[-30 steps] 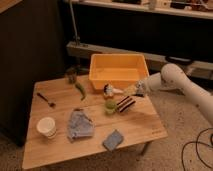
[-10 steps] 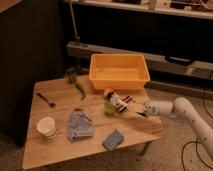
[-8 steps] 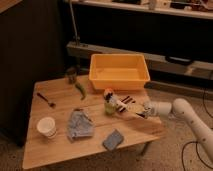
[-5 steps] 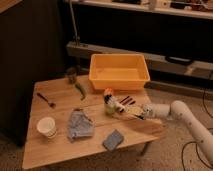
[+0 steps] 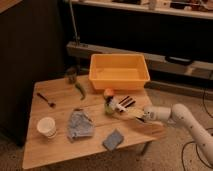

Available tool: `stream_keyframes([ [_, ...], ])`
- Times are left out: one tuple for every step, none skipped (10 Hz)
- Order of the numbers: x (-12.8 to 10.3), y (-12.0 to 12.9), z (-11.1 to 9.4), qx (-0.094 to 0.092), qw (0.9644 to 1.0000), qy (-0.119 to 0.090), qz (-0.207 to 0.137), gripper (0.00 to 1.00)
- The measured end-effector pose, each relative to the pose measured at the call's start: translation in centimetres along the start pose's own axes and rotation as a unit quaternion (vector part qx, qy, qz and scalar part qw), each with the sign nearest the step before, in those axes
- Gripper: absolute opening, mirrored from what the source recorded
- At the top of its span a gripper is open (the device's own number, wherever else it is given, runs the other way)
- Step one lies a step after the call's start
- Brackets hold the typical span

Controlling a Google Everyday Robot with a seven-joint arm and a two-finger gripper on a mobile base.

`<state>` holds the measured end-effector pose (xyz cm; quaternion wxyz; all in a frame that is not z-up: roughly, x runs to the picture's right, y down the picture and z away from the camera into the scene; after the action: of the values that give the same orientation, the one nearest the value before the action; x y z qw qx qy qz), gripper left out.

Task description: Place brush in plastic cup

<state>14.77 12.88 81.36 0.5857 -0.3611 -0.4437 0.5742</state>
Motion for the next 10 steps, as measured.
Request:
stream_keyframes([
  [0.1, 0.0, 0.1, -0.003, 1.0000, 0.000, 0.001, 0.00],
  [0.2, 0.0, 0.1, -0.004, 1.0000, 0.002, 0.001, 0.00],
  [0.2, 0.0, 0.2, -0.005, 1.0000, 0.002, 0.002, 0.00],
  [0.3, 0.0, 0.2, -0.006, 1.0000, 0.002, 0.002, 0.00],
  [0.3, -0.1, 0.2, -0.006, 1.0000, 0.003, 0.002, 0.00],
  [0.4, -0.2, 0.2, -0.006, 1.0000, 0.003, 0.003, 0.01],
  [0.3, -0.2, 0.2, -0.005, 1.0000, 0.002, 0.003, 0.06],
  [0.2, -0.3, 0.4, -0.003, 1.0000, 0.000, 0.004, 0.18],
  [-0.4, -0.3, 0.4, 0.001, 1.0000, -0.007, 0.000, 0.31],
  [-1.1, -0.2, 0.4, 0.003, 0.9999, -0.011, -0.006, 0.39],
])
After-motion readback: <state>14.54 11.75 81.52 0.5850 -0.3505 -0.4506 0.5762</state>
